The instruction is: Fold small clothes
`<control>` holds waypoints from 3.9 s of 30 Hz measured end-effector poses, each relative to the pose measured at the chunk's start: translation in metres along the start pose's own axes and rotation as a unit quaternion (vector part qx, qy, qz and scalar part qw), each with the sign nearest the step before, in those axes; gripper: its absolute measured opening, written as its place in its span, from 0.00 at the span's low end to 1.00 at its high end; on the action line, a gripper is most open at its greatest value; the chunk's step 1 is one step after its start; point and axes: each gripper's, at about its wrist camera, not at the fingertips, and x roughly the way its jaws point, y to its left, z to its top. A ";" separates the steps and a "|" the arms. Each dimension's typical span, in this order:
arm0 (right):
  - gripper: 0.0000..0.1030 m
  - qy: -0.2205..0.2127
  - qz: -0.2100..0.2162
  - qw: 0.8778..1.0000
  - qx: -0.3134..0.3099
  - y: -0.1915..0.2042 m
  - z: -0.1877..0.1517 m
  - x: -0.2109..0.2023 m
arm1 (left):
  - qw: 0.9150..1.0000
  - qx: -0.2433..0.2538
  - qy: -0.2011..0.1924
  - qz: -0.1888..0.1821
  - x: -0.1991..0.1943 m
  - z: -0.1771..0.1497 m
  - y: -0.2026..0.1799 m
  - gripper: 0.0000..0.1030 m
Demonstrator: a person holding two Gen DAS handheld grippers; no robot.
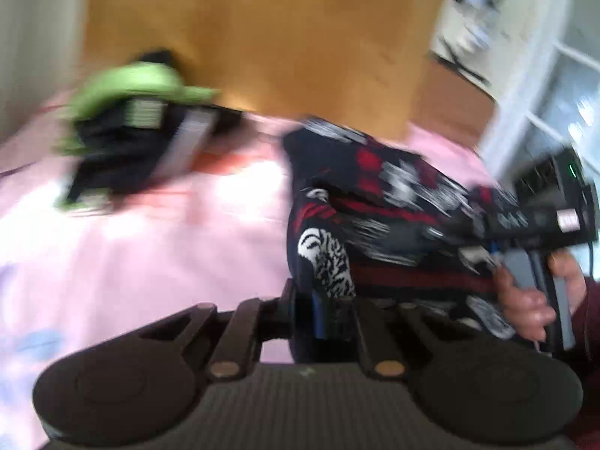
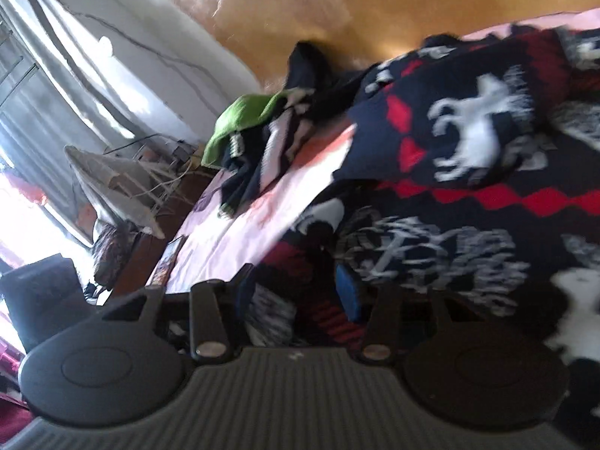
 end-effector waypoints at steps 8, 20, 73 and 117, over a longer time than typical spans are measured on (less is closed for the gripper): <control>0.50 -0.028 -0.053 0.994 -0.093 0.021 0.019 0.003 | 0.993 -0.088 0.010 0.073 -0.021 -0.014 0.071 0.22; 0.32 -0.022 -0.255 0.941 -0.222 -0.015 0.033 0.024 | 0.993 0.112 -0.027 0.030 0.060 0.089 -0.040 0.40; 0.33 -0.241 -0.225 0.943 0.032 -0.106 0.073 -0.159 | 0.985 -0.041 0.107 -0.126 0.227 0.160 0.021 0.59; 0.11 0.044 -0.174 0.978 -0.104 -0.110 0.223 0.092 | 0.969 0.231 -0.037 -0.075 0.192 0.096 -0.054 0.69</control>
